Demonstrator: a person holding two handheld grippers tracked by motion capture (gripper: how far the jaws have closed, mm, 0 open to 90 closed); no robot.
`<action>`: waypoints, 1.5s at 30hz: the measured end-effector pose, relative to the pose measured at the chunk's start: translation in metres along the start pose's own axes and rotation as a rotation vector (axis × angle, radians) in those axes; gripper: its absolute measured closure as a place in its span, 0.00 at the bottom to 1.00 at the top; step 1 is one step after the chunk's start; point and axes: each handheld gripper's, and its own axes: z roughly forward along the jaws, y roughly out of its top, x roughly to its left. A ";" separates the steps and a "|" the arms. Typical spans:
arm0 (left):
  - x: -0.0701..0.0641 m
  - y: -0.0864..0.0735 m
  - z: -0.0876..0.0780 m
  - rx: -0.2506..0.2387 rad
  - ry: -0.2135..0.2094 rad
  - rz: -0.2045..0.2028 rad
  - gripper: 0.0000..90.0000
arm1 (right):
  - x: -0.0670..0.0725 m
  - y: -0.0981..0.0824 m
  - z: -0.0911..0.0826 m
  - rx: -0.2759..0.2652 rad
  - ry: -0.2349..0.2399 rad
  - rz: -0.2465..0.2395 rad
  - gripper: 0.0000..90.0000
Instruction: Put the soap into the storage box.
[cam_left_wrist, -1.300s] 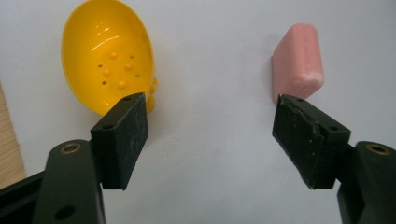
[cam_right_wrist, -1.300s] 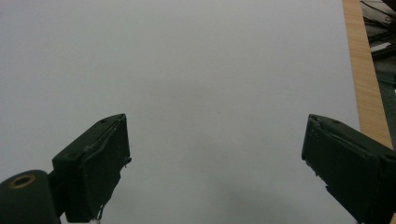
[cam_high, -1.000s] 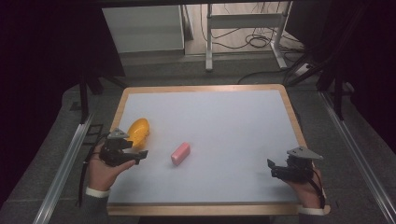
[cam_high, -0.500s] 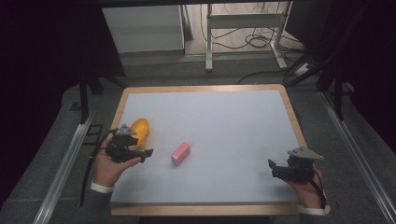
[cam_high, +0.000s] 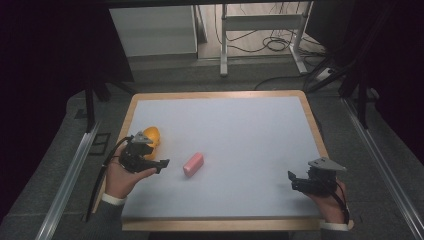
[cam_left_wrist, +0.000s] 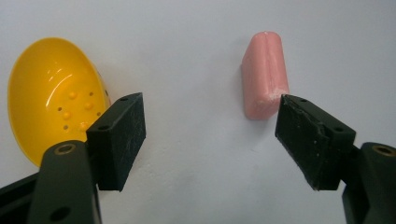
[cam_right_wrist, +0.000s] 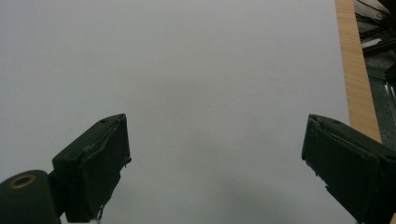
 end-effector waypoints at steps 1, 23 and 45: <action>0.000 0.000 0.000 0.000 0.000 0.000 0.28 | 0.000 0.000 0.000 0.000 0.000 0.000 0.08; -0.013 0.020 0.015 0.044 -0.011 0.045 0.27 | -0.001 0.000 -0.001 -0.006 -0.003 -0.001 0.08; -0.032 0.040 0.043 0.084 -0.035 0.087 0.28 | -0.001 0.000 -0.002 -0.007 -0.008 0.000 0.08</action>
